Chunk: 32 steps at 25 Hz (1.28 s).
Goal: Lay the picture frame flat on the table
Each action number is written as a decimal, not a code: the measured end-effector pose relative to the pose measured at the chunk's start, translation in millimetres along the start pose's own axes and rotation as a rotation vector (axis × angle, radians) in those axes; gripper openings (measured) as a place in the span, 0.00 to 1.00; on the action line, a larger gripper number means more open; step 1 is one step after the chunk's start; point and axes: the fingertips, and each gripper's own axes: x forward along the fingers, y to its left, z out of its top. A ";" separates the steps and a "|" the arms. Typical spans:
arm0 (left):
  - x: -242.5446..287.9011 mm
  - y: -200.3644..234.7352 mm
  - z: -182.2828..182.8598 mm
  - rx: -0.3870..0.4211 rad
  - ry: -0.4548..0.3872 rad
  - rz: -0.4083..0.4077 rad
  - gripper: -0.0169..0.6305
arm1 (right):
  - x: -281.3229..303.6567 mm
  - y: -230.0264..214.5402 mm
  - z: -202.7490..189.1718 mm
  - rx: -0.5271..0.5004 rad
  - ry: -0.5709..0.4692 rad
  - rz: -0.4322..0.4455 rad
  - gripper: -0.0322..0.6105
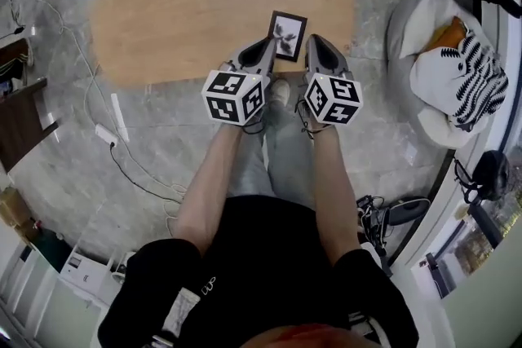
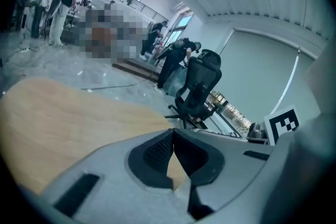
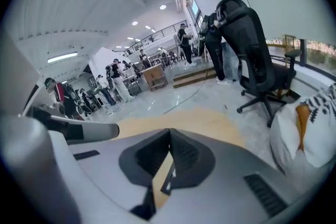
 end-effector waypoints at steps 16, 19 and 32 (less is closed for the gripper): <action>-121.7 -114.5 213.0 0.218 -0.457 0.108 0.04 | -140.5 93.4 238.4 -0.262 -0.417 0.075 0.07; -137.0 -128.9 235.2 0.271 -0.507 0.109 0.04 | -157.0 103.3 263.8 -0.311 -0.473 0.070 0.07; -167.8 -160.1 270.8 0.363 -0.608 0.112 0.04 | -187.1 120.2 302.9 -0.372 -0.572 0.080 0.07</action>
